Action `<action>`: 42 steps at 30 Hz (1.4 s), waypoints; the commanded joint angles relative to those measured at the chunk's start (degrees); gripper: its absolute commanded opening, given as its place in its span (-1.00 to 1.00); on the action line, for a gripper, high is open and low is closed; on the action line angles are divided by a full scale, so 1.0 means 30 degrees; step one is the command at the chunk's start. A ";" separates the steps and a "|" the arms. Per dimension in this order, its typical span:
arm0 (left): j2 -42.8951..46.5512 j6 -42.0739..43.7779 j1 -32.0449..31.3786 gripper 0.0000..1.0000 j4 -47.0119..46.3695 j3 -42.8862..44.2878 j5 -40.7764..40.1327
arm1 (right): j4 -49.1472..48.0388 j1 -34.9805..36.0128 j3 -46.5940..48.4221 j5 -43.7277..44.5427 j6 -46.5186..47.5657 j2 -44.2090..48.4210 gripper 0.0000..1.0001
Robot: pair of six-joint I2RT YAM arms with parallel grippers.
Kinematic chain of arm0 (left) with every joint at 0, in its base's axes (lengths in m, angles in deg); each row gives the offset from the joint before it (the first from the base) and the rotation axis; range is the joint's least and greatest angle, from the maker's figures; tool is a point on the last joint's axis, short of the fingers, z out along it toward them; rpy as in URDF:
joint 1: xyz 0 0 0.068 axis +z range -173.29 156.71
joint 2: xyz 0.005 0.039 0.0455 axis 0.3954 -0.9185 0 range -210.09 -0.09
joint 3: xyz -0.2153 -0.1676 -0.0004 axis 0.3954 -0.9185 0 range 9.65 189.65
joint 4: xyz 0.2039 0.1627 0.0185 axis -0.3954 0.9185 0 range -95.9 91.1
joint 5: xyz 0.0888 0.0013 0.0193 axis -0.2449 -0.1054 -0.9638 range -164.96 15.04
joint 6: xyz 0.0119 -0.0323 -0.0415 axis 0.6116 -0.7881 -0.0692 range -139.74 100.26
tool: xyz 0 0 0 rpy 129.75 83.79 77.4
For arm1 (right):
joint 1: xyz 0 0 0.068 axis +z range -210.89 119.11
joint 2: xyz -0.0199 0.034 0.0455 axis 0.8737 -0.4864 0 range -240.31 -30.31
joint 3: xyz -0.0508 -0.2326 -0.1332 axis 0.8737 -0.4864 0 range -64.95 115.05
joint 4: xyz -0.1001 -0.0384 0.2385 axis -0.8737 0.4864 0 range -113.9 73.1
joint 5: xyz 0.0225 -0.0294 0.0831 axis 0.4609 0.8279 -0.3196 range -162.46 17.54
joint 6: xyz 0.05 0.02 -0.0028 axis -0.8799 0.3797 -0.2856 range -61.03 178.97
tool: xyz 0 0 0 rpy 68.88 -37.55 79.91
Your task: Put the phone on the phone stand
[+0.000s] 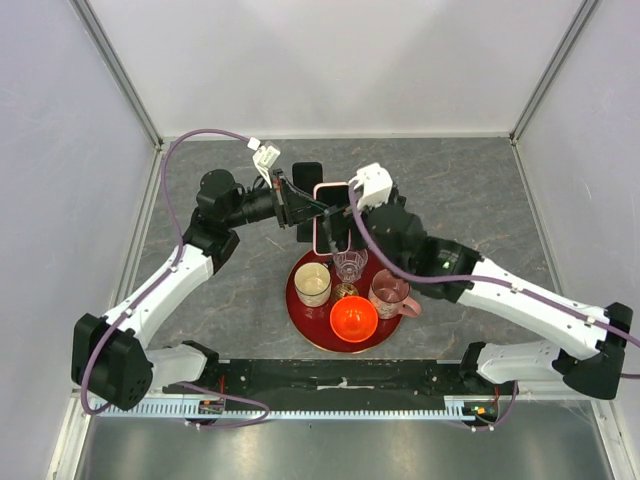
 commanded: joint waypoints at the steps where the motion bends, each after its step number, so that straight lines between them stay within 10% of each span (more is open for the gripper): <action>1: -0.0009 0.1108 -0.0054 -0.95 0.0882 0.1218 -0.0615 | 0.4655 -0.1758 0.1304 -0.4456 0.1472 0.0919 0.96; 6: -0.0914 0.0905 -0.0054 -0.95 0.0853 0.1626 0.0670 | 0.6853 -0.4150 0.2122 -0.5617 0.3170 0.1680 0.96; 10: -0.1679 0.0055 -0.0229 -0.95 -0.1249 0.1921 0.3511 | 0.7121 -0.7613 0.2944 -1.5532 0.3494 0.2325 0.93; 20: -0.1358 0.0871 -0.2452 -0.95 -0.3014 0.1863 0.7176 | 0.6247 -1.3156 0.2067 -2.8705 0.3204 0.2970 0.39; 42: -0.0654 0.2630 -0.3452 -0.95 -0.1433 0.1893 0.6564 | -0.1605 -1.2659 -0.1858 -3.1528 -0.1922 0.3059 -0.22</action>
